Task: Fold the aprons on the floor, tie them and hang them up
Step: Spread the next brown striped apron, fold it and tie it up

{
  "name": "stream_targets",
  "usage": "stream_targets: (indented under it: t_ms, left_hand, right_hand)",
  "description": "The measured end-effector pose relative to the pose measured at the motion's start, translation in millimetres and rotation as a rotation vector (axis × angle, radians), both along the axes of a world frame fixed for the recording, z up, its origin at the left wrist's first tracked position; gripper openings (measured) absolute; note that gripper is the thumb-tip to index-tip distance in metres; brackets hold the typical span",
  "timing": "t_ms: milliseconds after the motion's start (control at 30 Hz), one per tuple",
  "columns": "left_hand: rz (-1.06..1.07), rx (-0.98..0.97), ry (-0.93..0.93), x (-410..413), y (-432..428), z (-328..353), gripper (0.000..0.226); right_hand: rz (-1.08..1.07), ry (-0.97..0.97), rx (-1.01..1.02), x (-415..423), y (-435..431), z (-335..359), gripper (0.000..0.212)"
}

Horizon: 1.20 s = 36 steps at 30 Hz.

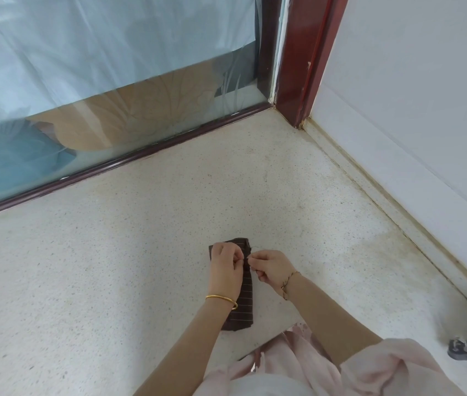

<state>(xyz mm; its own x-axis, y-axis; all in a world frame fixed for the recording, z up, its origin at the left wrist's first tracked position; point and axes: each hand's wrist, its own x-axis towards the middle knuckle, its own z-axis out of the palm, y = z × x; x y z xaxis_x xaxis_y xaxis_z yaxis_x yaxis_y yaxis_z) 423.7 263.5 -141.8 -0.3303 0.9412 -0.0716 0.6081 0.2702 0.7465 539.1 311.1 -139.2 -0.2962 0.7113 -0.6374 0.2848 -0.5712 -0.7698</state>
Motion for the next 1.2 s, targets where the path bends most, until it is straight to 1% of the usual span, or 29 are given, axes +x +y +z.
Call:
stream_targets:
  t_ms: [67,100,200,267,333,400,500,600,667,767,833,900,1000,1100,1167,1200]
  left_hand:
    - [-0.038,0.047,0.041,-1.1,-0.1,-2.3,0.019]
    - [-0.052,0.059,0.052,-2.2,0.0,-3.3,0.016]
    - [-0.106,0.055,0.051,-4.7,-0.3,-8.1,0.010]
    - [-0.148,0.030,0.063,-5.5,-1.4,-10.8,0.007]
    - [-0.175,0.012,0.099,-5.6,-1.1,-11.0,0.007]
    - [-0.231,-0.005,0.188,-6.1,3.2,-12.2,0.009]
    - [-0.375,-0.003,0.351,-7.6,11.2,-10.8,0.010]
    - [-0.471,0.051,0.447,-11.5,15.2,-11.0,0.020]
    - [-0.467,0.077,0.432,-11.6,15.0,-10.5,0.018]
    - [-0.413,0.061,0.394,-8.8,13.8,-6.4,0.009]
    - [-0.400,0.023,0.399,-11.0,11.0,-4.2,0.011]
    - [-0.388,-0.011,0.400,-17.9,8.6,-3.3,0.015]
    - [-0.391,-0.080,0.396,-23.4,8.2,-2.6,0.019]
    - [-0.341,-0.172,0.417,-22.9,7.1,-4.4,0.018]
    - [-0.280,-0.247,0.375,-22.4,7.7,-4.2,0.018]
    - [-0.264,-0.285,0.344,-21.5,8.2,-3.3,0.024]
  right_hand:
    - [-0.135,0.180,-0.251,2.5,3.0,0.8,0.013]
    - [-0.182,0.230,-0.328,3.0,3.7,1.3,0.015]
    - [-0.302,0.310,-0.441,4.5,4.3,1.6,0.018]
    - [-0.279,0.281,-0.410,4.4,4.9,2.2,0.018]
    - [-0.210,0.212,-0.332,3.4,5.8,3.5,0.017]
    - [-0.145,0.146,-0.248,3.3,7.0,5.2,0.017]
    - [-0.061,0.090,-0.153,5.3,7.8,7.6,0.018]
    - [-0.047,0.101,-0.145,9.0,9.0,7.8,0.015]
    - [-0.067,0.113,-0.149,10.7,9.9,7.0,0.014]
    - [-0.091,0.018,-0.055,10.2,9.5,3.9,0.018]
    - [-0.129,-0.073,0.018,10.9,8.7,0.3,0.024]
    - [-0.164,-0.107,0.036,14.0,8.8,-3.8,0.030]
    - [-0.185,-0.120,0.015,16.5,8.6,-8.9,0.034]
    - [-0.213,-0.087,-0.051,16.2,5.8,-14.3,0.031]
    - [-0.219,-0.029,-0.102,17.8,6.4,-15.9,0.027]
    - [-0.209,-0.030,-0.103,18.3,7.5,-15.9,0.026]
